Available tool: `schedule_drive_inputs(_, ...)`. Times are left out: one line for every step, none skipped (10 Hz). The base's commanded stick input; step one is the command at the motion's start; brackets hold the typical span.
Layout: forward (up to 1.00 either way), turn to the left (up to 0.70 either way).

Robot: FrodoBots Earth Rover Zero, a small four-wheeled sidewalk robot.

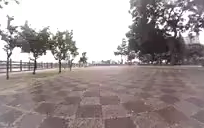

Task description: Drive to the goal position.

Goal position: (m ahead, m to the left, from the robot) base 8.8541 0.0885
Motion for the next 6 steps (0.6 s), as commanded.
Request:
schedule_drive_inputs(1.00,0.00)
schedule_drive_inputs(1.00,0.00)
schedule_drive_inputs(1.00,0.00)
schedule_drive_inputs(1.00,0.00)
schedule_drive_inputs(1.00,0.00)
schedule_drive_inputs(1.00,0.00)
